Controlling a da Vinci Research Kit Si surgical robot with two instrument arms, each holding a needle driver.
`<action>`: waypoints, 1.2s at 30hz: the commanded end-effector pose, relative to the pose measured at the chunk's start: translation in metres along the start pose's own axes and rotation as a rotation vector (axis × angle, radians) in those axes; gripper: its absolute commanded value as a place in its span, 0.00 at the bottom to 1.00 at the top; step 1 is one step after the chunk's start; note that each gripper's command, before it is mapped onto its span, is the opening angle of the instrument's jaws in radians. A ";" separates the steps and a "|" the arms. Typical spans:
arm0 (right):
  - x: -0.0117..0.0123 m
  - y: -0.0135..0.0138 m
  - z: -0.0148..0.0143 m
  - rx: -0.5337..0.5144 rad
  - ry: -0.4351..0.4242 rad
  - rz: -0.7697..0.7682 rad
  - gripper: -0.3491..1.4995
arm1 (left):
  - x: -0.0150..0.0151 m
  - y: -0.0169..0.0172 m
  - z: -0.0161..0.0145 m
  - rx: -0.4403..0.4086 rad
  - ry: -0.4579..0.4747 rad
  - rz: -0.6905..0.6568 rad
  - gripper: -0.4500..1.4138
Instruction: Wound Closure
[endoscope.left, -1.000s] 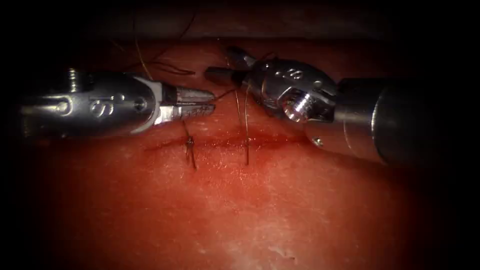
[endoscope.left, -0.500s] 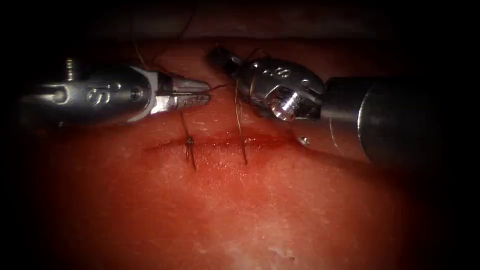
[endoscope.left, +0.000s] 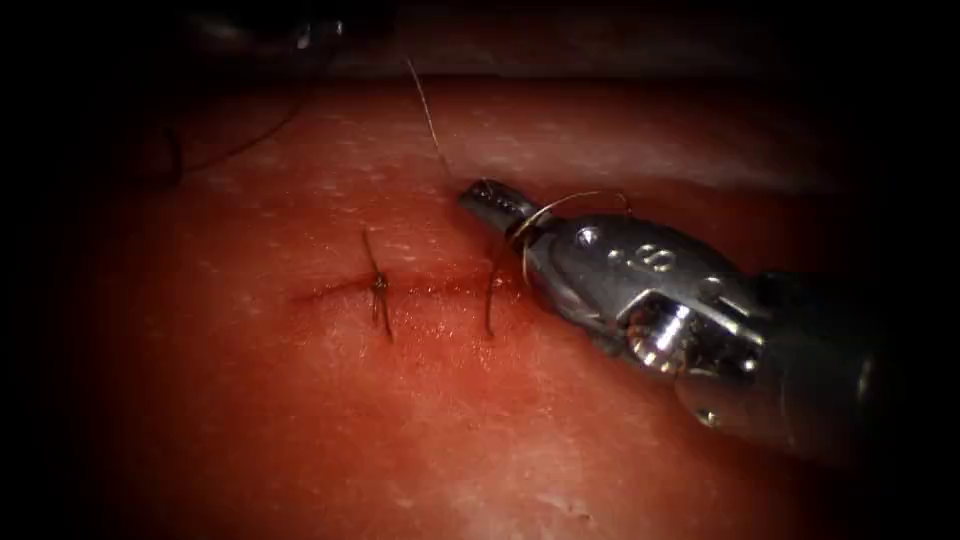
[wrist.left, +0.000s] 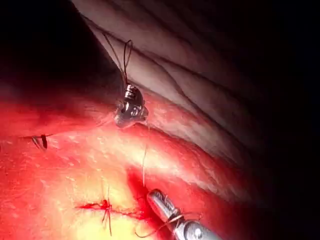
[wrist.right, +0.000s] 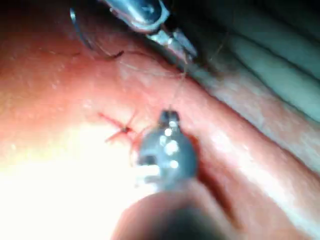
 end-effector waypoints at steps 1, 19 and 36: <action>-0.0005 -0.0008 0.0004 0.004 -0.002 -0.002 0.00 | 0.0003 -0.0013 0.0014 0.001 0.001 -0.004 0.05; -0.0032 -0.0050 -0.0025 0.033 -0.032 -0.027 0.00 | 0.0072 -0.0111 0.0040 0.047 -0.021 0.002 0.05; -0.0054 -0.0070 -0.0048 0.063 -0.056 -0.053 0.00 | 0.0137 -0.0201 0.0069 0.134 -0.080 0.086 0.05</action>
